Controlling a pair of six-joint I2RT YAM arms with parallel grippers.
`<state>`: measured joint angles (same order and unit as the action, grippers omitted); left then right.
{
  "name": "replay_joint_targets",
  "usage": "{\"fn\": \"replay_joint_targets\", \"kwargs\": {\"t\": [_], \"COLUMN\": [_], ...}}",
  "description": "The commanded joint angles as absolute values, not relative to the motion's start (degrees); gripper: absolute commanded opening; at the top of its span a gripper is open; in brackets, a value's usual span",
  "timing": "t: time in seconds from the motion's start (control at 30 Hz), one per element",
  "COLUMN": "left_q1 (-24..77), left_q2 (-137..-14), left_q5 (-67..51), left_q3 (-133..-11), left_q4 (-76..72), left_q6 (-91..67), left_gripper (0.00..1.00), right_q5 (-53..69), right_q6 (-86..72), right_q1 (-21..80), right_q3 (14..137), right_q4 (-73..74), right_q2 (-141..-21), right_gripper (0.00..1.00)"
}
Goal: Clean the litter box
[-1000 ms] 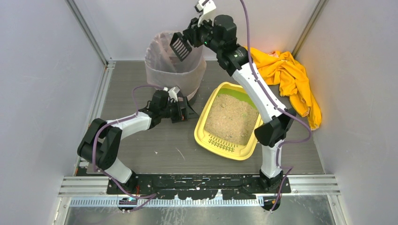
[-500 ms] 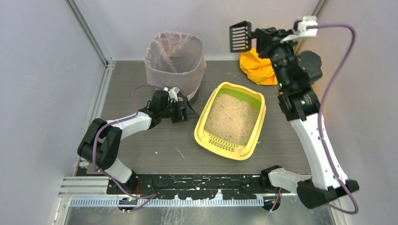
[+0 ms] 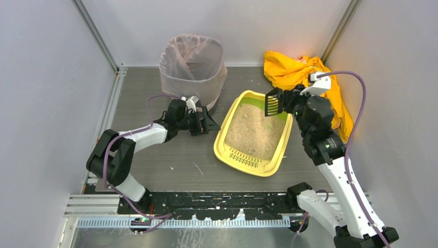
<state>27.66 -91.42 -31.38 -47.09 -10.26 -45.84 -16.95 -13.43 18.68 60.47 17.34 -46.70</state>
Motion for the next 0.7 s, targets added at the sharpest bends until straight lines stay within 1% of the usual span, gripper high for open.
{"fn": "replay_joint_targets", "kwargs": {"t": [0.0, 0.1, 0.37, 0.67], "left_q1": [27.75, 27.73, 27.77, 27.77], "left_q2": [-90.95, -90.76, -90.69, -91.26], "left_q5": [-33.16, -33.03, -32.4, -32.74], "left_q3": [-48.16, -48.16, -48.34, -48.33], "left_q4": [-13.64, -13.35, -12.52, -13.15], "left_q6": [-45.99, -45.86, -45.09, -45.17], "left_gripper": [0.93, 0.93, 0.93, 0.92], "right_q5": [-15.73, -13.7, -13.93, -8.16], "right_q6": [-17.36, -19.14, -20.32, -22.74], "right_q1": [18.81, 18.87, 18.4, 11.86], "right_q3": [57.36, 54.07, 49.19, 49.69], "right_q4": [17.5, 14.64, 4.59, -1.62], "right_q2": [-48.13, -50.67, -59.62, -65.28], "right_gripper": [0.01, 0.01, 0.01, 0.01]}}
